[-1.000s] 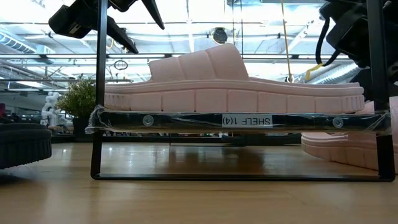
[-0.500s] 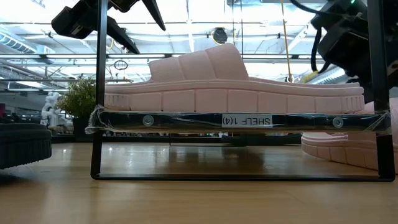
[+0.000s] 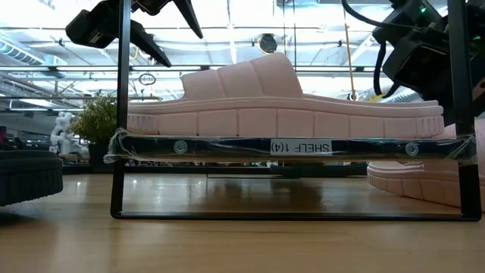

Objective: Pick and place slides into the shelf
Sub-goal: Put the pink slipper on the shelf

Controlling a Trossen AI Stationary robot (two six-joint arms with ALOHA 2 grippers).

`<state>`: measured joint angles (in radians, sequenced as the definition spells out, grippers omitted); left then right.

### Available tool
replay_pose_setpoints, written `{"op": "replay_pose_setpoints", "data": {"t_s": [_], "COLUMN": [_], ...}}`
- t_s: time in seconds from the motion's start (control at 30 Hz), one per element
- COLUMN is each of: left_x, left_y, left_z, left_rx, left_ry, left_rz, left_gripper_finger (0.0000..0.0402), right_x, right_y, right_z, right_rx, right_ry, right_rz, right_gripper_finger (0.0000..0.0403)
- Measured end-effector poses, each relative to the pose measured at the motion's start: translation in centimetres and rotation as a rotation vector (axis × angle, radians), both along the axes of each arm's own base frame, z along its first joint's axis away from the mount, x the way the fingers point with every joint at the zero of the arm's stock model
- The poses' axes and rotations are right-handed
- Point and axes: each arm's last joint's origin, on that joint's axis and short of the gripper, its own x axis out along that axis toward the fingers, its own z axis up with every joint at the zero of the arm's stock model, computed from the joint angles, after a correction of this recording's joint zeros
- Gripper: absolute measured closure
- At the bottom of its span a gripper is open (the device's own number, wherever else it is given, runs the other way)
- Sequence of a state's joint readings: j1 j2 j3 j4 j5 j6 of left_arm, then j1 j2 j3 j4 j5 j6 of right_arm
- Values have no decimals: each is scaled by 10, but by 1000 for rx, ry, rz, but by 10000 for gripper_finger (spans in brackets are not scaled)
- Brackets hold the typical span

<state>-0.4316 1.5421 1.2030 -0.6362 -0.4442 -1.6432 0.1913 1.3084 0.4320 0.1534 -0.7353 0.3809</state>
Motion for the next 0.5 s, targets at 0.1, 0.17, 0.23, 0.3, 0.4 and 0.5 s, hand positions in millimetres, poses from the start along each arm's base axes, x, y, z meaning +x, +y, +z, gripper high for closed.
{"op": "replay_pose_setpoints", "data": {"t_s": [0.1,0.17,0.23,0.3,0.4,0.5], "left_x": [0,0,0,0,1,1], "left_y": [0,0,0,1,2,2], "left_z": [0,0,0,0,0,0], "left_rx": [4,8,11,11,12,13], "left_ry": [2,3,4,5,5,5], "left_rz": [-4,-8,-10,-10,-8,-8], "left_gripper_finger": [172,172,172,172,172,172], "right_x": [0,0,0,0,0,0], "right_y": [0,0,0,0,0,0], "right_z": [0,0,0,0,0,0], "right_rx": [-1,3,7,7,9,18], "right_ry": [0,7,17,19,20,37], "right_rz": [-1,-7,-14,-17,-18,-30], "right_gripper_finger": [261,278,300,324,363,393]}}
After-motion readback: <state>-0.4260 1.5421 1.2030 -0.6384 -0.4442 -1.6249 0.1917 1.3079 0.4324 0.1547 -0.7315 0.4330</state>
